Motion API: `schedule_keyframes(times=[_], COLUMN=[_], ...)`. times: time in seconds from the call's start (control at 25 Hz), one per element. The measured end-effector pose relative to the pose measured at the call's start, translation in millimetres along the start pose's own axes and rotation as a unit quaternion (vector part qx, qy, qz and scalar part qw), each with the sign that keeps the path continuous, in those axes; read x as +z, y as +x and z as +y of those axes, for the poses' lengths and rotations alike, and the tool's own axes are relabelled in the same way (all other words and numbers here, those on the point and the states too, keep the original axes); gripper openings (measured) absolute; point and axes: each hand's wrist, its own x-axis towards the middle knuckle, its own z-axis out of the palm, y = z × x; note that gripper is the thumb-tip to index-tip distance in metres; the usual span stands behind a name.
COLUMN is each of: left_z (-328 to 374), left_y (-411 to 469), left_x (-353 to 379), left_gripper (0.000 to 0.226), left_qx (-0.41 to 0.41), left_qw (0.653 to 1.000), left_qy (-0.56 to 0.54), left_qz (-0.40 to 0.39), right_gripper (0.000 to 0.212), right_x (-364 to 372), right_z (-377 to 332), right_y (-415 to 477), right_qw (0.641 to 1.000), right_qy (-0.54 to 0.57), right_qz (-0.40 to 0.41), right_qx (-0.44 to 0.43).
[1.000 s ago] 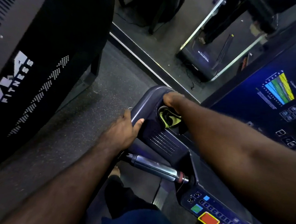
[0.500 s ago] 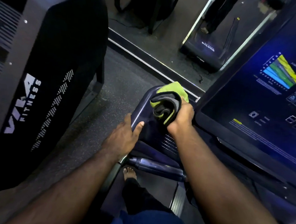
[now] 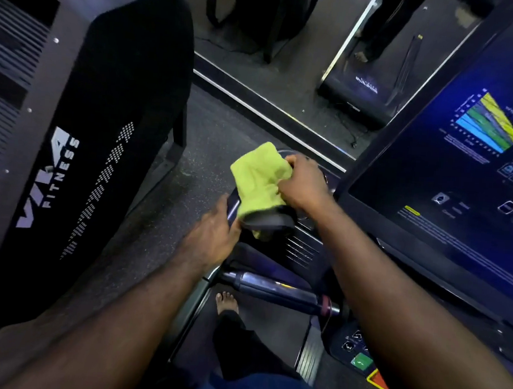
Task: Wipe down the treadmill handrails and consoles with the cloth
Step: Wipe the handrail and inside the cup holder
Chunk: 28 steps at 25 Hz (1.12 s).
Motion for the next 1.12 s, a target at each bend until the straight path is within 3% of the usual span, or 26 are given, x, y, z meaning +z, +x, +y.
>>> schedule_keyframes(times=[0.08,0.12,0.16,0.24,0.32,0.44,0.56,0.68,0.8,0.88,1.0,1.08,1.12], left_z=[2,3,3,2,2,2,4,4,2,1,5,5,5], left_y=[0,0,0,0,0,1,0,1,-1,0,-2,2,2], left_x=[-1,-1,-1,-1,0,0,-1,-3,-2,-3,-4,-6,-6], left_gripper=[0.077,0.077,0.077,0.077,0.076,0.075,0.072,0.070,0.071,0.071,0.072,0.072,0.072], left_qx=[-0.011,-0.013,-0.012,-0.011,-0.012,-0.011,-0.007,-0.001,-0.001,-0.010,0.000,-0.006,-0.013], left_qw=[1.000,1.000,1.000,1.000,1.000,1.000,1.000,0.999,0.999,0.999,0.998,0.997,0.996], left_qy=[-0.006,-0.008,-0.007,-0.010,-0.011,-0.009,-0.025,-0.028,-0.026,-0.033,-0.056,-0.079,-0.084], left_qz=[0.000,0.000,0.000,0.000,-0.005,-0.009,-0.018,-0.019,-0.021,-0.025,-0.024,-0.027,-0.033], right_gripper=[0.075,0.075,0.070,0.063,0.069,0.064,0.058,0.060,0.056,0.054,0.063,0.064,0.064], right_x=[11,13,17,29,43,54,61,57,33,36,70,81,78], right_z=[-7,-16,-21,-22,5,43,58,44,14,-1,3,16,18], right_y=[-8,-13,-11,0,6,-13,-27,34,109,111,36,4,12], right_qw=[0.985,0.969,0.960,0.955,0.945,0.950,0.917,0.926,0.975,0.976,0.971,0.953,0.949], right_qy=[-0.087,-0.088,-0.095,-0.174,-0.230,-0.170,-0.237,-0.262,-0.213,-0.203,-0.205,-0.229,-0.239], right_qz=[0.084,0.127,0.118,-0.004,-0.057,-0.010,0.038,0.052,0.068,0.052,0.095,0.082,0.073], right_qx=[-0.126,-0.195,-0.236,-0.242,-0.228,-0.263,-0.320,-0.267,-0.019,0.058,-0.078,-0.182,-0.191])
